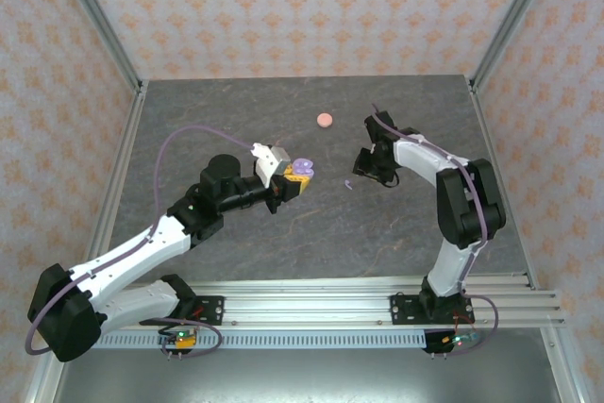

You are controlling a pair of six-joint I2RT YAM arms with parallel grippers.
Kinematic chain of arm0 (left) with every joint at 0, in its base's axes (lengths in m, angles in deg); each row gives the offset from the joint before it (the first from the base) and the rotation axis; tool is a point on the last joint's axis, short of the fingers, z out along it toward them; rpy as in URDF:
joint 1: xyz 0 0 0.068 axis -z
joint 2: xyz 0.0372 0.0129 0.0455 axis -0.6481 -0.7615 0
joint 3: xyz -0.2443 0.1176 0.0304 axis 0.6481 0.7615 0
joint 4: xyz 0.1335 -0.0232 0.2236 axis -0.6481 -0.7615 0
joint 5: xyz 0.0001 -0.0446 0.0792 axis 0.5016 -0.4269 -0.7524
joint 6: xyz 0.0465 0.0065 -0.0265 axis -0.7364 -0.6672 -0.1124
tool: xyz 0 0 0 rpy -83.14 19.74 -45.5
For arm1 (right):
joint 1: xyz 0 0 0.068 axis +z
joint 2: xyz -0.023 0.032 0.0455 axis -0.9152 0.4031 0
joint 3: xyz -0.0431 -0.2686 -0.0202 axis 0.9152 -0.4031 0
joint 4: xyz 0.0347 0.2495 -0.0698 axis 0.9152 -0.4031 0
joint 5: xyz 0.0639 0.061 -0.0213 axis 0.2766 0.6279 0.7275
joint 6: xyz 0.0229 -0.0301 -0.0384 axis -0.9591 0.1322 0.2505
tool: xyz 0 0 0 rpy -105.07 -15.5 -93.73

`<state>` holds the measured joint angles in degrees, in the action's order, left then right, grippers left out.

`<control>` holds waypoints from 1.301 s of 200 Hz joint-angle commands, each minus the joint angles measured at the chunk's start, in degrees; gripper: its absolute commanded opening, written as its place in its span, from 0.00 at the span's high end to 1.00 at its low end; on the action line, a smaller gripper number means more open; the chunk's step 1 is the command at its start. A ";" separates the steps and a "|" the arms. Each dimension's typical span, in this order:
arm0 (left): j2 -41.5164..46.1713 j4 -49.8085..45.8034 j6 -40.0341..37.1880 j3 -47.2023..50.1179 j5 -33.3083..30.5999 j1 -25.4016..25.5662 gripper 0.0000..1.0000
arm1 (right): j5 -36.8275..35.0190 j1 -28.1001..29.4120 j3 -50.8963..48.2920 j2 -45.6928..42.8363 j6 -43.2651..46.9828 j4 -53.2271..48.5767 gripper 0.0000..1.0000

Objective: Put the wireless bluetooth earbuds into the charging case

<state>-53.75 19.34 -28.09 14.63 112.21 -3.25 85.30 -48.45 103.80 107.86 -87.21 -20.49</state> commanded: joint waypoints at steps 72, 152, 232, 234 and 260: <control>1.47 2.64 1.53 1.03 -2.15 0.56 0.98 | -4.16 -0.29 6.24 7.21 -2.42 1.30 0.60; 2.09 1.93 1.41 1.29 -2.76 0.56 0.98 | -2.45 -0.30 11.19 12.58 -0.02 -0.30 0.60; 1.47 1.94 1.78 1.20 -2.86 0.56 0.98 | 3.09 0.66 16.64 16.07 9.21 -5.48 0.64; 1.41 1.94 1.81 1.20 -2.85 0.56 0.99 | 3.20 0.72 16.86 16.17 9.37 -5.70 0.64; 1.38 1.94 1.91 1.11 -2.93 0.55 0.99 | 3.18 1.88 18.63 17.09 11.13 -7.20 0.65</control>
<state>-52.89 19.38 -26.56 15.37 110.48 -3.25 86.67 -48.45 120.11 122.97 -79.42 -25.80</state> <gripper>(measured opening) 0.183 0.355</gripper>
